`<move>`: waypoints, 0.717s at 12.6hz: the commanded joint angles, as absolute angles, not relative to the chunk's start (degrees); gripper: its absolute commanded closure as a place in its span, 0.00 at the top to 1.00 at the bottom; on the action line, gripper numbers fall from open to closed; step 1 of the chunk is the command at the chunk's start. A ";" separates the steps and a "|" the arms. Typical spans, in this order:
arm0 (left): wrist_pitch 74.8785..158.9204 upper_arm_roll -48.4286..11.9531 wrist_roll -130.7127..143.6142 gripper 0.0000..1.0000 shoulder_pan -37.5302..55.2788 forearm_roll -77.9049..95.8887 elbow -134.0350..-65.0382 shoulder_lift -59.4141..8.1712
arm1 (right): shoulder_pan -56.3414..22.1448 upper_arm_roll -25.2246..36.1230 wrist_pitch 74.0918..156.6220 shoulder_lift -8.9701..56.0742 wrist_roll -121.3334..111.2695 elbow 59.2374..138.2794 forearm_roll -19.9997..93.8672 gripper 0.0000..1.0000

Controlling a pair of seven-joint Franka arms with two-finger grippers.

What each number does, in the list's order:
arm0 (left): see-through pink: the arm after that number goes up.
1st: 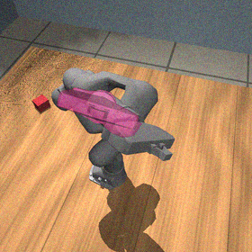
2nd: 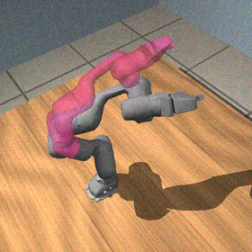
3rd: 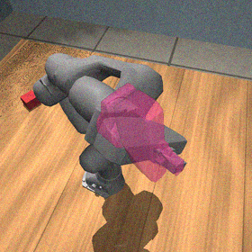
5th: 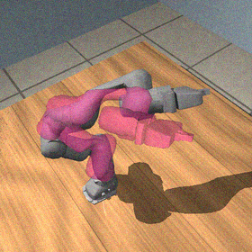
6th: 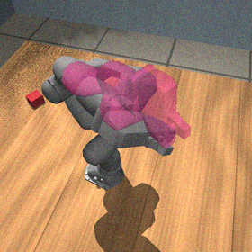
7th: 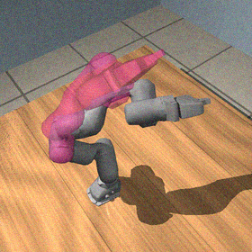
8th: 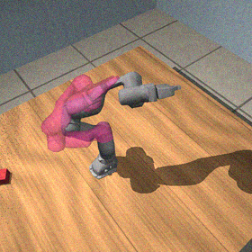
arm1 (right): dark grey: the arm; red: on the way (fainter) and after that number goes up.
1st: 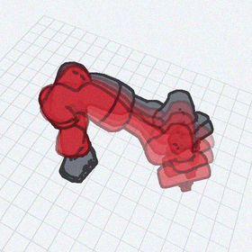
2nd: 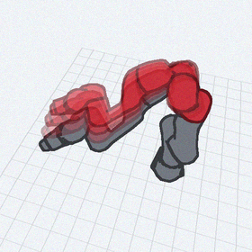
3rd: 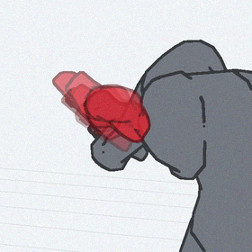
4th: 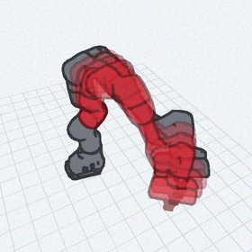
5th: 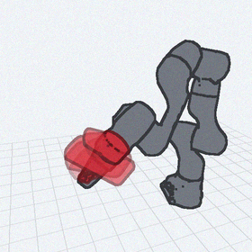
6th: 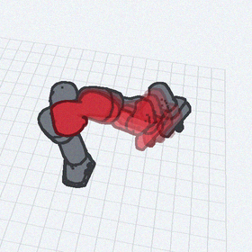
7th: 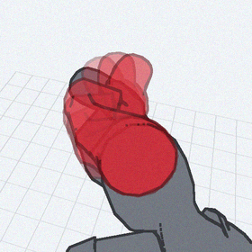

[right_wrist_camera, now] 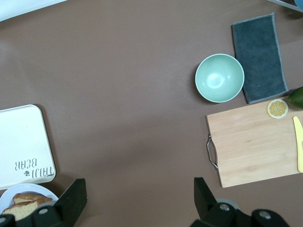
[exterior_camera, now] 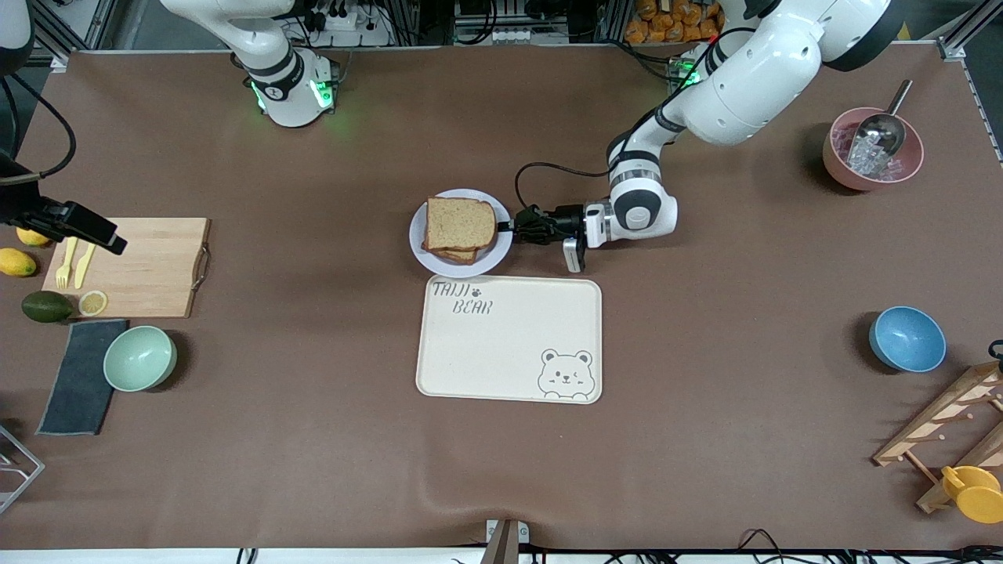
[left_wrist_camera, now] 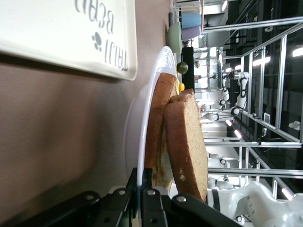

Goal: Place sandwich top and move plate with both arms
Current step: 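Slide the plate with the left gripper onto the bear tray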

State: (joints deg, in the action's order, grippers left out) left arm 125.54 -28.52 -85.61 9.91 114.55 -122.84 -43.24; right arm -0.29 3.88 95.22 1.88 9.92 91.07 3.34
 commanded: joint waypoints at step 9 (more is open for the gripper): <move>124.01 -41.04 -84.03 0.00 -5.00 116.72 -121.91 -41.58 | 1.76 2.11 92.99 0.88 11.07 90.62 2.29 1.00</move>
State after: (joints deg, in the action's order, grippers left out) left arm 125.05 -39.36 -85.04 -3.07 115.15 -121.83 -43.16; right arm 0.29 3.78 93.65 1.71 9.94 90.56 3.32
